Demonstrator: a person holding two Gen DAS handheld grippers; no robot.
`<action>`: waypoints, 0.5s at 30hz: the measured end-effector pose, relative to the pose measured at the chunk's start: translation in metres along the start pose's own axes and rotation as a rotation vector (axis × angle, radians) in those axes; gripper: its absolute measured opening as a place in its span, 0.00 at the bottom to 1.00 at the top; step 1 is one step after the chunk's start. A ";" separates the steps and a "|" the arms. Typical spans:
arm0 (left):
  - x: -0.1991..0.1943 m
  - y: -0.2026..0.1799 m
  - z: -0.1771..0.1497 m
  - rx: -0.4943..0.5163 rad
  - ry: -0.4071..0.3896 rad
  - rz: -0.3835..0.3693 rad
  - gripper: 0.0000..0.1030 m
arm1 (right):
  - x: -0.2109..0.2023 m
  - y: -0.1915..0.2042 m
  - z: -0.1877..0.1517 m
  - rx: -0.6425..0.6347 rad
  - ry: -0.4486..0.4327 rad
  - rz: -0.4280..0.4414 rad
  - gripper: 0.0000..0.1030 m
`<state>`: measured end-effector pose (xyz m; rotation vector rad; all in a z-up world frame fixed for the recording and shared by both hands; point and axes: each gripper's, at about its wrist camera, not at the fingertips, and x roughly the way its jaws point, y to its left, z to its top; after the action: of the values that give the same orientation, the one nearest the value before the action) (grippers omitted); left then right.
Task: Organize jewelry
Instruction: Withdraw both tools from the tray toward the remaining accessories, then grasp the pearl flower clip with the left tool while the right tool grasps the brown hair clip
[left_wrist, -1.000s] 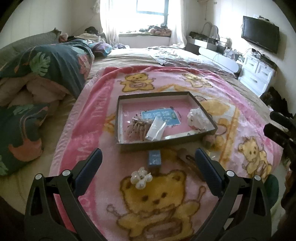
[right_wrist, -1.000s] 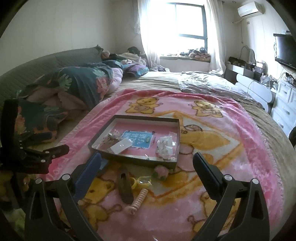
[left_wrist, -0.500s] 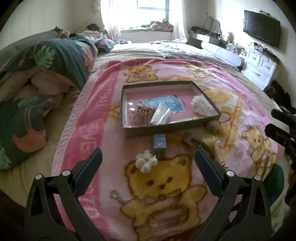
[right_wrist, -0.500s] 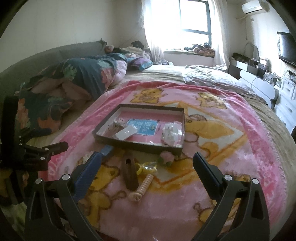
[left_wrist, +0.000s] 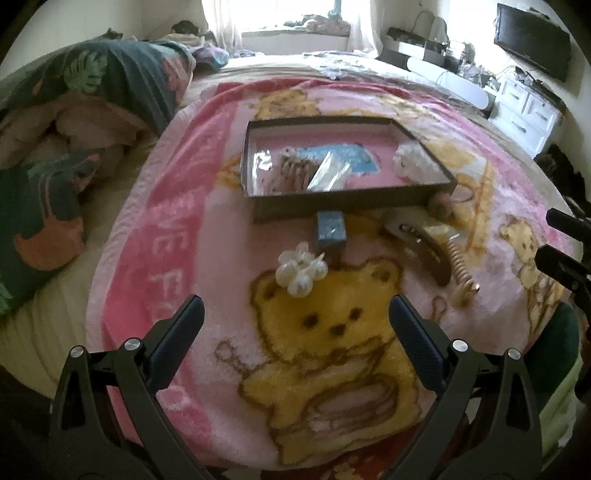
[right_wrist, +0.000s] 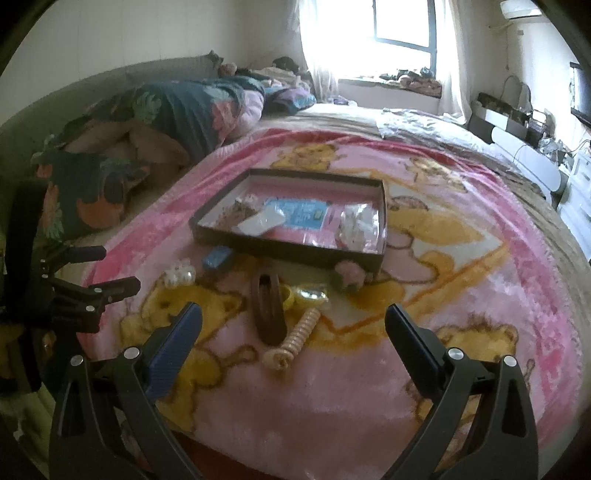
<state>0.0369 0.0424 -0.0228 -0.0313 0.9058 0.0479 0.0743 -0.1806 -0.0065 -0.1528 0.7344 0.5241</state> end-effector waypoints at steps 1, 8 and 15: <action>0.002 0.002 -0.002 -0.002 0.006 0.003 0.91 | 0.002 0.000 -0.002 0.001 0.005 0.003 0.96; 0.020 0.014 -0.012 -0.034 0.047 0.005 0.91 | 0.023 -0.005 -0.011 0.024 0.050 0.016 0.96; 0.041 0.017 -0.010 -0.052 0.071 -0.011 0.91 | 0.047 -0.013 -0.012 0.063 0.095 0.038 0.95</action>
<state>0.0535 0.0604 -0.0613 -0.0866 0.9753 0.0607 0.1033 -0.1769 -0.0475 -0.1055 0.8466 0.5315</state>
